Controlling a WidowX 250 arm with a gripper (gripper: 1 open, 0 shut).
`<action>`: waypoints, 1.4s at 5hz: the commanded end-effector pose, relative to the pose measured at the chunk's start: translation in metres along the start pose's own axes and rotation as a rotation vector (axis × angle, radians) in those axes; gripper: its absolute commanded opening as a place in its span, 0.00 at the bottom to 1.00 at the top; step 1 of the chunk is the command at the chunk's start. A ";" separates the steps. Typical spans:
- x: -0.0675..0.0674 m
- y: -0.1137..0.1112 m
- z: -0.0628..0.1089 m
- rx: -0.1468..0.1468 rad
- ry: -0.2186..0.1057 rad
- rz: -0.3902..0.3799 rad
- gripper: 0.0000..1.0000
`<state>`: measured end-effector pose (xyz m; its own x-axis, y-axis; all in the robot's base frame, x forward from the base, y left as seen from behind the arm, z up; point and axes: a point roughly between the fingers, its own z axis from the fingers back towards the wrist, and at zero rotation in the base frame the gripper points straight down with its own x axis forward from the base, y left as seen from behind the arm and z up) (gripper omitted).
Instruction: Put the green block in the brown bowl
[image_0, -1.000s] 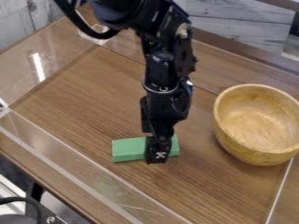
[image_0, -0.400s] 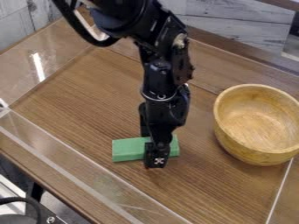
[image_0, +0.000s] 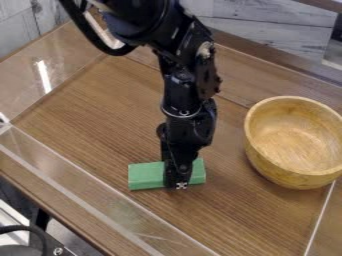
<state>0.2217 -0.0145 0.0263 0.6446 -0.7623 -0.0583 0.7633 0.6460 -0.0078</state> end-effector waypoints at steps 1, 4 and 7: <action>0.001 0.004 0.011 0.015 -0.016 0.013 0.00; -0.002 0.002 0.026 -0.002 -0.004 0.042 0.00; 0.008 0.002 0.063 0.033 0.012 0.049 0.00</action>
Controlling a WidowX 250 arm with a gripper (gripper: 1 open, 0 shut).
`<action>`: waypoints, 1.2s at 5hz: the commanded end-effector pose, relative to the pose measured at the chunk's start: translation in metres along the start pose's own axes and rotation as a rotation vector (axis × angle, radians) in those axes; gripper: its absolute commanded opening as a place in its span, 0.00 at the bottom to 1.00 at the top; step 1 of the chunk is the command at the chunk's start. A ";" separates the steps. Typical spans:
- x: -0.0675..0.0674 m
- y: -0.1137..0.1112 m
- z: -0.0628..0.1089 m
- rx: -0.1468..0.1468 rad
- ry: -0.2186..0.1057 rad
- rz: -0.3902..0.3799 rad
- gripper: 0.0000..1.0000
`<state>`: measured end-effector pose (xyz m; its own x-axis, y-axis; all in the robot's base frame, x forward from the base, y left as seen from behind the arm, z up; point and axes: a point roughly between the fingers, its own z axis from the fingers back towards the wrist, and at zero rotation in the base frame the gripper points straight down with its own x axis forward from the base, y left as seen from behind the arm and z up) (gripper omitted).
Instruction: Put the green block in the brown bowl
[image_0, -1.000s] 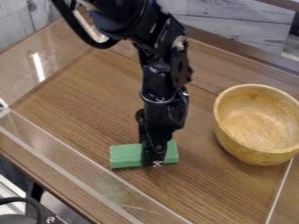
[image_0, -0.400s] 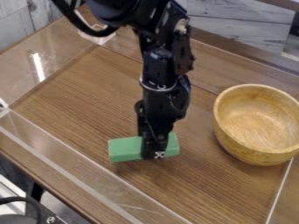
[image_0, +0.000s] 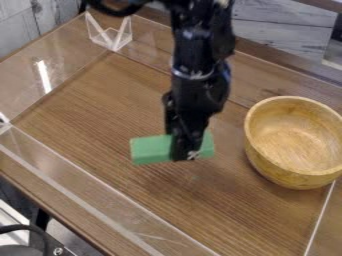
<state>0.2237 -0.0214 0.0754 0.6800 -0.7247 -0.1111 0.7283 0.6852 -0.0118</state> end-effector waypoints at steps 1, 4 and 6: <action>0.012 0.007 0.033 0.063 -0.039 0.035 0.00; 0.058 -0.002 0.052 0.149 -0.071 0.019 0.00; 0.087 -0.008 0.053 0.204 -0.120 -0.005 0.00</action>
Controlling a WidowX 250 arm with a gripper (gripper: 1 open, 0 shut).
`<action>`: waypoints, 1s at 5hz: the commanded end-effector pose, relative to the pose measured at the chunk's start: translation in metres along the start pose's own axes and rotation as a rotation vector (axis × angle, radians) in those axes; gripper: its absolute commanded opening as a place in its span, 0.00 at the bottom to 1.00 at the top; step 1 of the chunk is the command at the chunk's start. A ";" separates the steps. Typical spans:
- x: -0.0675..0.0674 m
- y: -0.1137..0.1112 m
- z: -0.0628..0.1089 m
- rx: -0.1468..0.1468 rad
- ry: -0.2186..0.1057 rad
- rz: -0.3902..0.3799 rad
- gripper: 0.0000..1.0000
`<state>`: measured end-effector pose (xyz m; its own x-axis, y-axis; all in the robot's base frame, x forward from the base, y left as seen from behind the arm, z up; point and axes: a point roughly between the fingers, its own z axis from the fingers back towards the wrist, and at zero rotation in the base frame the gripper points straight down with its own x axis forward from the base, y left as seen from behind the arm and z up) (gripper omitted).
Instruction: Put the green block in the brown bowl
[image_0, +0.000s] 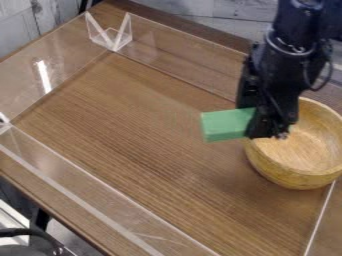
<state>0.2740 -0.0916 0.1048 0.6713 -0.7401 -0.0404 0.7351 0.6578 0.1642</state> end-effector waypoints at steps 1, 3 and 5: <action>0.016 0.004 0.013 0.050 -0.074 0.011 0.00; 0.028 0.000 0.009 0.087 -0.129 0.014 0.00; 0.034 -0.004 0.004 0.109 -0.179 0.017 0.00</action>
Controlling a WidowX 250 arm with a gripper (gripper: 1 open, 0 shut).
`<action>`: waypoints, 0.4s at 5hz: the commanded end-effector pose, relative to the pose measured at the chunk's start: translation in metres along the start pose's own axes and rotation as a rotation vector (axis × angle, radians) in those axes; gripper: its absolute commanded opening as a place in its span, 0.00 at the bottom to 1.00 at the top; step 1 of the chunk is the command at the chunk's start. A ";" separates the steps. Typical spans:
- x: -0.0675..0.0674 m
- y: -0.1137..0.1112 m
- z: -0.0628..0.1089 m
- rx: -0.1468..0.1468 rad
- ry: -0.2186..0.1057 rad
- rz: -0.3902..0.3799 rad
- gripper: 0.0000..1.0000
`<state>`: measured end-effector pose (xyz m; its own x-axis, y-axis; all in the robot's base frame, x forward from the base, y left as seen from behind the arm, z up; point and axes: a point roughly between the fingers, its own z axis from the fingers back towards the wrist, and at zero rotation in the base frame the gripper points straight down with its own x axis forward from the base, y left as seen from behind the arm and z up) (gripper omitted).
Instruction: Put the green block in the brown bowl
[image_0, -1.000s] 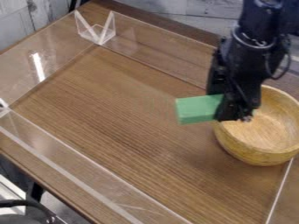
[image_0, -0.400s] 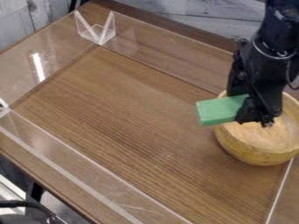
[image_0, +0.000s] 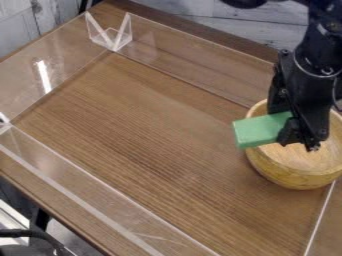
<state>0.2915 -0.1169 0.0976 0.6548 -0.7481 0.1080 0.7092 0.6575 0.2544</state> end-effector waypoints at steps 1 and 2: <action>0.005 0.000 0.007 0.025 -0.049 0.008 0.00; 0.005 -0.001 0.006 0.039 -0.067 0.010 0.00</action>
<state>0.2896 -0.1192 0.0896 0.6511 -0.7478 0.1297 0.7020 0.6584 0.2716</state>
